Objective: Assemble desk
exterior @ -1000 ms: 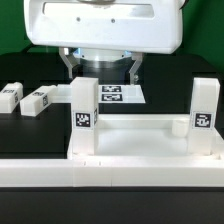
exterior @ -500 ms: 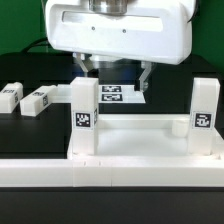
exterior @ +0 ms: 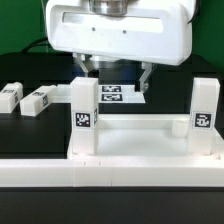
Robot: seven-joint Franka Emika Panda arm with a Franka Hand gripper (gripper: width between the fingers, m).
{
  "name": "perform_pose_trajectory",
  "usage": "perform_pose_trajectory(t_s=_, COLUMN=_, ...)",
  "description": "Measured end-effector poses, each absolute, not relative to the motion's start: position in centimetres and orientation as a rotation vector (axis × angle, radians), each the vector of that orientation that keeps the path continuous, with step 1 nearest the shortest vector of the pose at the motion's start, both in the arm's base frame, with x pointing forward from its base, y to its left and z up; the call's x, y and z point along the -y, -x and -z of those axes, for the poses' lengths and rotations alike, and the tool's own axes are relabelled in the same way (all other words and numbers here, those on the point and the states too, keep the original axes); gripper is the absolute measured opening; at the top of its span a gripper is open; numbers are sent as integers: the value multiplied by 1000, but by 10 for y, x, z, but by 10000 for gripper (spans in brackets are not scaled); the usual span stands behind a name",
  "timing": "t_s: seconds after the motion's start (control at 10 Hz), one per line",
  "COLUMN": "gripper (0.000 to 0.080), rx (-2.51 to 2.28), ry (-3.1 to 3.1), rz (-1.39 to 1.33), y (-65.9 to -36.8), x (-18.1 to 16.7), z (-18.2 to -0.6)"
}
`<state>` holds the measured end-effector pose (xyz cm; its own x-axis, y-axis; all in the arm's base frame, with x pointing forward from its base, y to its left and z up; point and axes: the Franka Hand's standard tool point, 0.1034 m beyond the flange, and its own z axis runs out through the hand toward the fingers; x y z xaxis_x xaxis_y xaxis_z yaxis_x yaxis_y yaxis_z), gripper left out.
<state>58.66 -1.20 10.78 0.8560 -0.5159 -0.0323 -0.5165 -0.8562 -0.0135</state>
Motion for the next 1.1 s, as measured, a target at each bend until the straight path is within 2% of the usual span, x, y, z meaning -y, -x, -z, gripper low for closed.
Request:
perform_pose_trajectory(t_s=0.2, gripper=649, rx=-837, ry=3005, rz=-44, y=-586, x=12, z=-107)
perform_pose_trajectory(t_s=0.4, gripper=649, rx=-952, ry=2970, rz=-67, y=-574, x=5, z=-108)
perform_pose_trajectory(t_s=0.7, gripper=649, rx=-990, ry=2956, rz=-68, y=-576, x=5, z=-106)
perform_pose_trajectory(t_s=1.1, gripper=649, rx=-1385, ry=2775, rz=-86, y=-576, x=-1, z=-105)
